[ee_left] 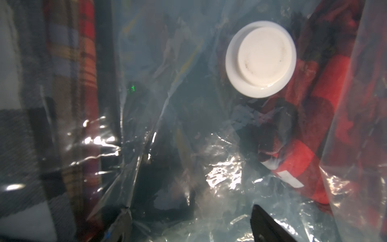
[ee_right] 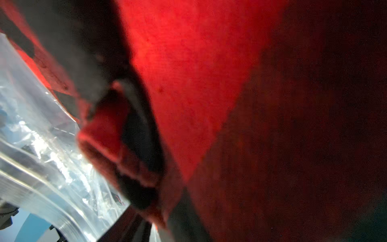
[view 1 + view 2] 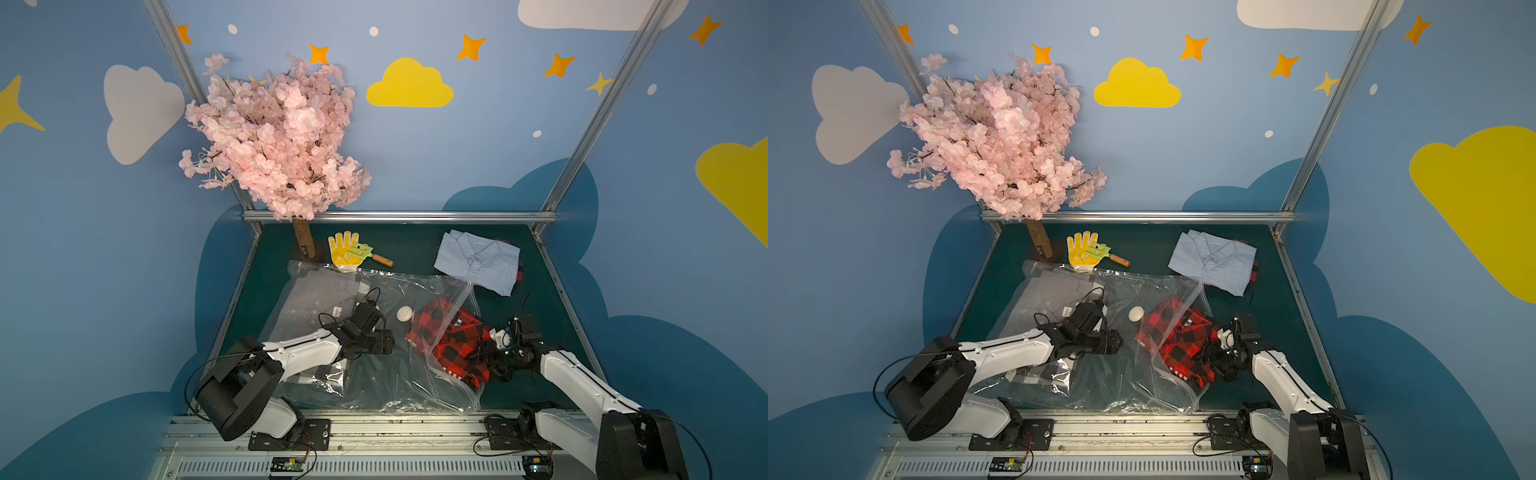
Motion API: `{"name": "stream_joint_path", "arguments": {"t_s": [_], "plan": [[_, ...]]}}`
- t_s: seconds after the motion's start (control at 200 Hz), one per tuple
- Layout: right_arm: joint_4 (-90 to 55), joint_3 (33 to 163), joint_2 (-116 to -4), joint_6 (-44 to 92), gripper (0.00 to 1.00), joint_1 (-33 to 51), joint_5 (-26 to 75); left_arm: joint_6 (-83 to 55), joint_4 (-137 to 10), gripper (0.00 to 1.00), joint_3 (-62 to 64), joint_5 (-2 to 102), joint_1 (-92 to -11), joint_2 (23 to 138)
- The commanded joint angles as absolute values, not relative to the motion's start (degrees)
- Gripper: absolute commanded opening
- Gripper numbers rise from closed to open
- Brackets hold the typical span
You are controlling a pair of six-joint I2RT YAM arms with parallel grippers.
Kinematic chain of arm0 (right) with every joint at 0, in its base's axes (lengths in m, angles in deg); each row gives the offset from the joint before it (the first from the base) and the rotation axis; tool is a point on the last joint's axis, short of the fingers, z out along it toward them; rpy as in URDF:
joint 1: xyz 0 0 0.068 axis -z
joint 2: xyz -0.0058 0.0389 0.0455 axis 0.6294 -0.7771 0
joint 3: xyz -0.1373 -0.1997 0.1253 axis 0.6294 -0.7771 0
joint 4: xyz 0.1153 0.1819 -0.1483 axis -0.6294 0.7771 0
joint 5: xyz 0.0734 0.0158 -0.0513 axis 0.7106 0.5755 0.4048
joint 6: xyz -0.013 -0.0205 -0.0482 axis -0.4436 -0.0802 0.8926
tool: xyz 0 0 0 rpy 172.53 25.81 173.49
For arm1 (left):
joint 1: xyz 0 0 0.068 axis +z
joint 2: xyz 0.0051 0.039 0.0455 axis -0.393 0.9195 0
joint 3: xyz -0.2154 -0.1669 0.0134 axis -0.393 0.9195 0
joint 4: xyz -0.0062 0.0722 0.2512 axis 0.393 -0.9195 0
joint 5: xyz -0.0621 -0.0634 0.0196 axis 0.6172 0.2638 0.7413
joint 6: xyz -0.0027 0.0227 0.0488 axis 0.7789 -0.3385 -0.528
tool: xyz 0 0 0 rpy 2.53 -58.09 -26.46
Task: Take the shirt out of the vacuum bag
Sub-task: Take out the shirt from the vacuum bag.
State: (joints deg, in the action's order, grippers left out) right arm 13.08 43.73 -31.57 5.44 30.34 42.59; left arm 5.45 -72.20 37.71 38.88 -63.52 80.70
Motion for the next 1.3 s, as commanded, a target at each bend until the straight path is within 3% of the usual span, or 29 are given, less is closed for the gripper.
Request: {"name": "stream_joint_path", "arguments": {"t_s": [0.0, 0.245, 0.4, 0.726, 0.876, 1.166, 1.296], "plan": [[7.0, 42.3, -29.3, 1.9, 0.65, 30.3, 41.9, 5.5, -78.1, 0.89, 41.3, 41.4, -63.3, 84.0], [-0.4, 38.1, -31.8, -1.1, 0.67, 30.1, 43.5, 5.9, -77.2, 0.89, 42.0, 42.0, -63.3, 84.2], [-10.2, 34.8, -33.8, -4.9, 0.74, 29.5, 45.5, 5.9, -77.0, 0.89, 42.1, 42.3, -63.3, 84.5], [-11.6, 38.2, -42.9, -4.2, 0.71, 28.3, 44.2, 6.2, -76.5, 0.89, 42.5, 42.5, -63.4, 85.1], [-13.4, 40.1, -48.0, -3.8, 0.54, 27.4, 44.4, 6.2, -76.1, 0.89, 42.8, 42.6, -63.4, 85.6], [-13.4, 42.3, -53.0, -1.5, 0.00, 27.3, 44.2, 6.5, -75.5, 0.89, 43.4, 42.4, -63.3, 86.0], [-9.8, 43.5, -49.6, 0.1, 0.00, 27.3, 45.6, 6.6, -75.2, 0.89, 43.4, 42.3, -63.2, 86.3]]}}
